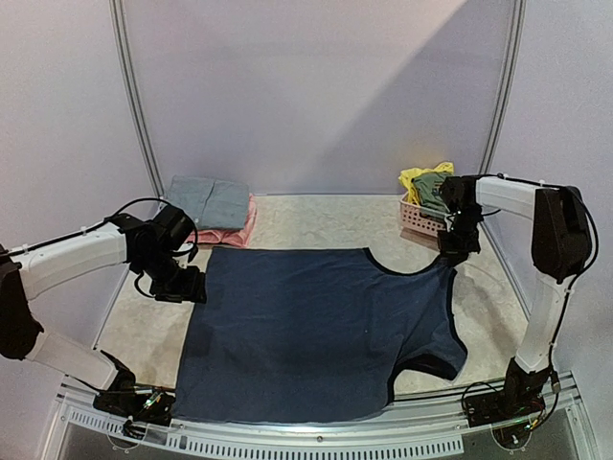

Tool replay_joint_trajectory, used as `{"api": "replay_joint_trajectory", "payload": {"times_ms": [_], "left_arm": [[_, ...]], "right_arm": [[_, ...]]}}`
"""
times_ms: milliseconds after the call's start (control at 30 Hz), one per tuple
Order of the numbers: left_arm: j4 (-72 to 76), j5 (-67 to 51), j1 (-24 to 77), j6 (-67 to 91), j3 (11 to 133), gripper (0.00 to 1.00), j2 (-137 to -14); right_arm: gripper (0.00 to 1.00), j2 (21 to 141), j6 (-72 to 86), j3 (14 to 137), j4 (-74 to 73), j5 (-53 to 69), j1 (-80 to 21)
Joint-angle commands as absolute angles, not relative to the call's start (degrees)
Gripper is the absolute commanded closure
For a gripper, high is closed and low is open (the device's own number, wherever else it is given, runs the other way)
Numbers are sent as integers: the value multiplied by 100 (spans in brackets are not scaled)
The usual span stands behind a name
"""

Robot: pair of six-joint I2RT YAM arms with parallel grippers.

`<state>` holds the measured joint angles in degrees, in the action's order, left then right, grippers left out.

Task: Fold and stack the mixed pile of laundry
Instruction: Flatten out the crumpled tank top at the center of the board, then move the bin to the corner of the board.

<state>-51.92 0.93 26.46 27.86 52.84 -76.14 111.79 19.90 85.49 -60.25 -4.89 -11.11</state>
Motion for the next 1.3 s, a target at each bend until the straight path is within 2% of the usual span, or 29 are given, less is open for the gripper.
{"api": "replay_joint_trajectory", "payload": {"times_ms": [0,667,767,1000,1267], "left_arm": [[-5231,150,2610,2620,5509,36,-7801],[-5235,108,2549,2302,5918,36,-8317],[-5278,134,2549,2276,5979,36,-8334],[-5327,158,2554,2361,5949,36,-8182],[-5322,169,2550,2419,5914,36,-8032]], "right_arm": [[100,11452,1432,9279,-6213,-1050,-1063],[100,12028,600,10778,-6009,-1759,-1066],[97,12335,400,11115,-6355,-1789,-1065],[82,11904,1036,9984,-6183,-1526,-1064],[79,11435,1438,9358,-6139,-1470,-1023]]}}
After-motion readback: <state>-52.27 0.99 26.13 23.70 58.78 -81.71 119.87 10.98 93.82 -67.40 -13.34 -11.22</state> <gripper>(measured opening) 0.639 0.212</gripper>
